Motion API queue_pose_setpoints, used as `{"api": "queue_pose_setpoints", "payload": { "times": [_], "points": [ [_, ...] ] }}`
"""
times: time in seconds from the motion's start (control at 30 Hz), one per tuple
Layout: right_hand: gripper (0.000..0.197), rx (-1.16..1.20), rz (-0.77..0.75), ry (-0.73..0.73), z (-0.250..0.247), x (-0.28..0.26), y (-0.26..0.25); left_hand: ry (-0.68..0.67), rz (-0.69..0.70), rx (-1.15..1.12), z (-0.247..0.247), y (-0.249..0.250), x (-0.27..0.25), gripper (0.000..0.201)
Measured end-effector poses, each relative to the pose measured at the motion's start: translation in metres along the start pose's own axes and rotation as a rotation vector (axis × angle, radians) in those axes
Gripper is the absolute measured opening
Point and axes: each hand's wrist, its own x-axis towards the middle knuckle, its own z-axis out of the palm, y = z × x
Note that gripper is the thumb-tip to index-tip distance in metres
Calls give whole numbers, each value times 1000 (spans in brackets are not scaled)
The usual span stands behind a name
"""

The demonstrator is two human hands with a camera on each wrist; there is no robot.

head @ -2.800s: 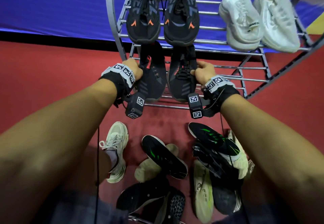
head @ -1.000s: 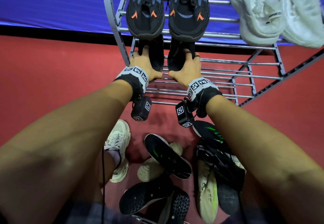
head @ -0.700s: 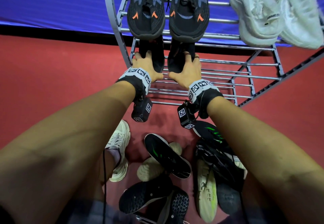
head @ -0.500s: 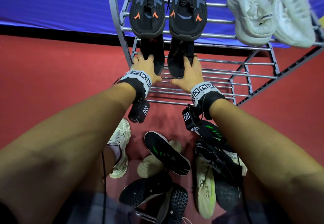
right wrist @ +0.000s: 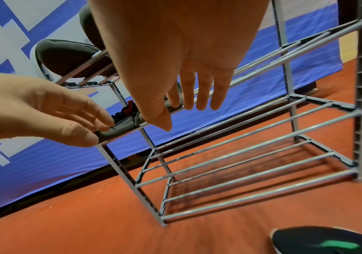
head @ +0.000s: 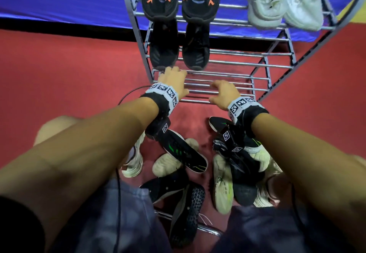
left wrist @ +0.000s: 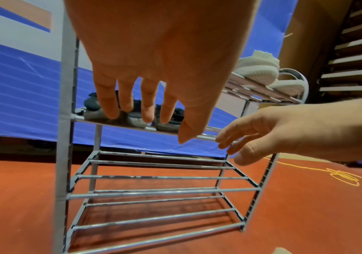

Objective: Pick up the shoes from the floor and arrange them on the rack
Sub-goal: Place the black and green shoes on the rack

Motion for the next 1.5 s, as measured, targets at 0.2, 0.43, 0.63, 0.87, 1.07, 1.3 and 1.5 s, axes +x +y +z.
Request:
{"api": "queue_pose_setpoints", "payload": {
  "times": [0.2, 0.43, 0.63, 0.87, 1.07, 1.3, 1.5],
  "points": [
    [51, 5, 85, -128, 15, -26, 36, -187, 82, -1, 38, 21, -7, 50],
    [35, -81, 269, -297, 49, -48, 106, -384, 37, -21, 101, 33, -3, 50],
    [31, -109, 352, -296, 89, -66, 153, -513, -33, -23, 167, 21, -13, 50],
    [51, -236, 396, -82, 110, -65, 189, -570, -118, -16, 204, 15, -16, 39],
    [83, -136, 603, -242, 121, -42, 212, -583, -502, -215, 248, 2, -45, 69],
    [101, -176, 752, -338, 127, -27, 213, -642, -725, -472, 273, 4, -58, 84],
    [81, -79, 730, -316, 128, -21, 203, -696, -866, -873, 289, -14, -54, 60]
  ]
}}
